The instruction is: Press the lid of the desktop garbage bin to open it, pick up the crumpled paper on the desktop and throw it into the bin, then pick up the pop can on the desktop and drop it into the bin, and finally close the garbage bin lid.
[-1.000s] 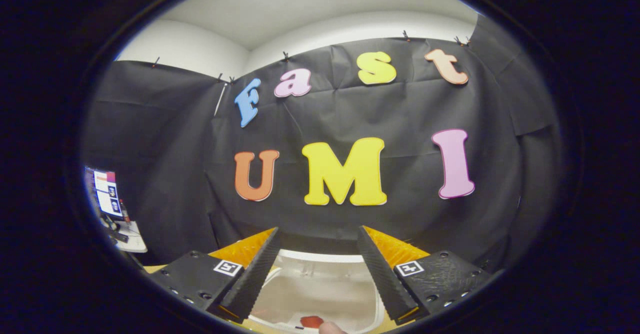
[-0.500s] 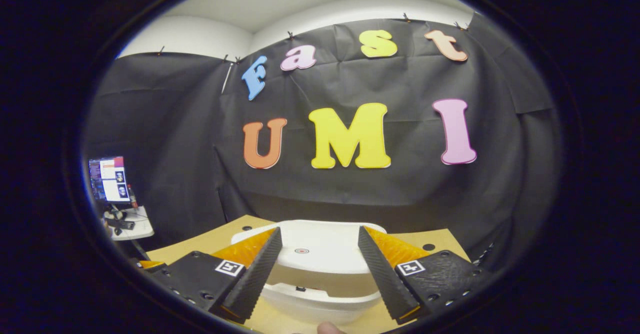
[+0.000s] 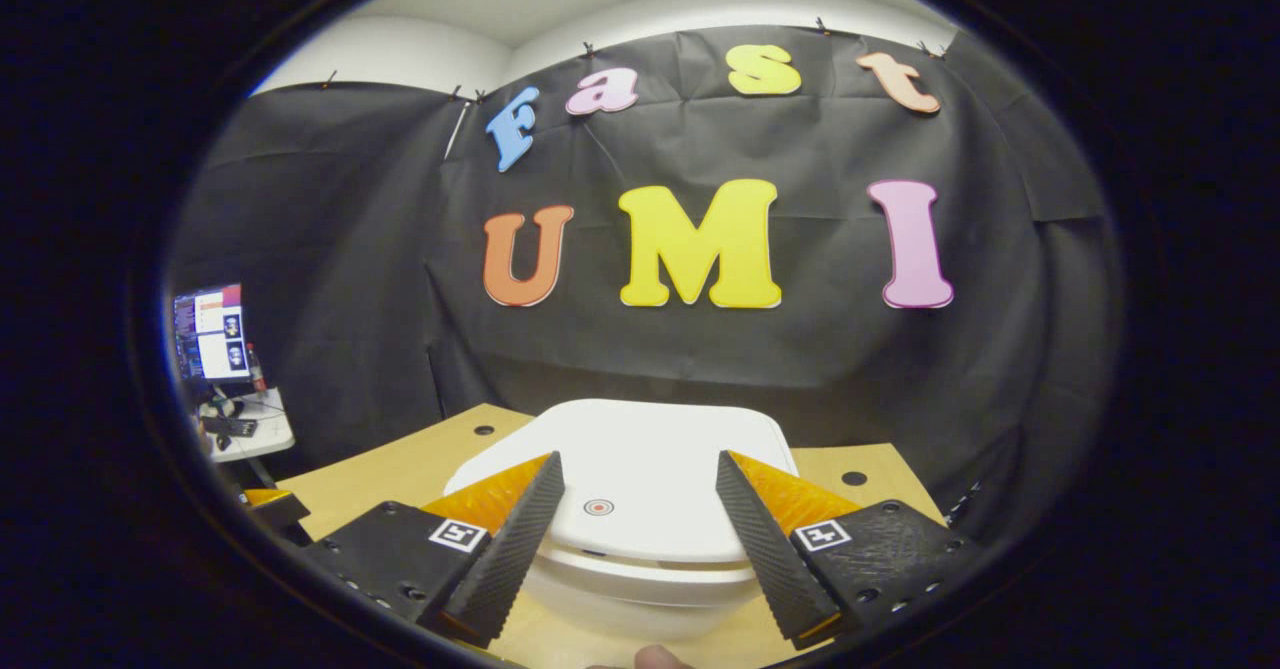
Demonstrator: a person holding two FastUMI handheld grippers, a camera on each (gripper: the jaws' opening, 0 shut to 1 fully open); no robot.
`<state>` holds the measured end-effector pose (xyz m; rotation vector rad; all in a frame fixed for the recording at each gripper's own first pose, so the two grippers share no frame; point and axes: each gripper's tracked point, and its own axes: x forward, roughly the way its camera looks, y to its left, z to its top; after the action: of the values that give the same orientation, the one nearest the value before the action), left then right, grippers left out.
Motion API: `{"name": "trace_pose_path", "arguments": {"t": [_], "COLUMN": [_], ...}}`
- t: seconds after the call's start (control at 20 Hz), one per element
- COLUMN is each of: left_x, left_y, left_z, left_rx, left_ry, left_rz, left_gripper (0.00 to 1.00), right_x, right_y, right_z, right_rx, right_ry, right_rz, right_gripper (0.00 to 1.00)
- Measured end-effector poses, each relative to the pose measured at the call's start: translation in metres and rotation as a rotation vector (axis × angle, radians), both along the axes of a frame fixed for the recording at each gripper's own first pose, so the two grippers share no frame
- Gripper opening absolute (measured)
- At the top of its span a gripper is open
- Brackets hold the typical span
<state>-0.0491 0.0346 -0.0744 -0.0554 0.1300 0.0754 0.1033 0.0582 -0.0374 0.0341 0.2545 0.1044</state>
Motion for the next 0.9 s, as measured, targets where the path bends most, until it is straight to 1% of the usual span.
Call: {"name": "trace_pose_path", "arguments": {"t": [0.4,0.45,0.55,0.6,0.85,0.9], "left_x": [0.002,0.003,0.003,0.004,0.005,0.005], "left_y": [-0.002,-0.002,-0.002,-0.001,0.000,0.001], "left_z": [-0.009,-0.009,-0.010,-0.010,-0.010,-0.009], "left_rx": [-0.010,-0.013,-0.012,-0.014,-0.034,-0.034], "left_ry": [0.011,0.010,0.009,0.006,-0.002,-0.002], "left_rz": [-0.011,-0.012,-0.015,-0.015,-0.012,-0.012], "left_gripper": [1.00,1.00,1.00,1.00,1.00,1.00], "right_x": [-0.002,-0.002,-0.003,-0.004,-0.005,-0.006], "right_y": [0.000,0.000,0.002,0.004,0.000,0.000], "right_z": [-0.006,-0.008,-0.012,-0.015,-0.014,-0.017], "right_rx": [0.001,-0.003,-0.053,-0.054,-0.071,-0.065], "right_ry": [-0.013,-0.024,-0.033,-0.032,-0.089,-0.085], "right_rz": [-0.005,-0.011,-0.005,-0.009,-0.038,-0.045], "right_gripper": [0.97,0.97,0.97,0.99,0.99,0.99]}}
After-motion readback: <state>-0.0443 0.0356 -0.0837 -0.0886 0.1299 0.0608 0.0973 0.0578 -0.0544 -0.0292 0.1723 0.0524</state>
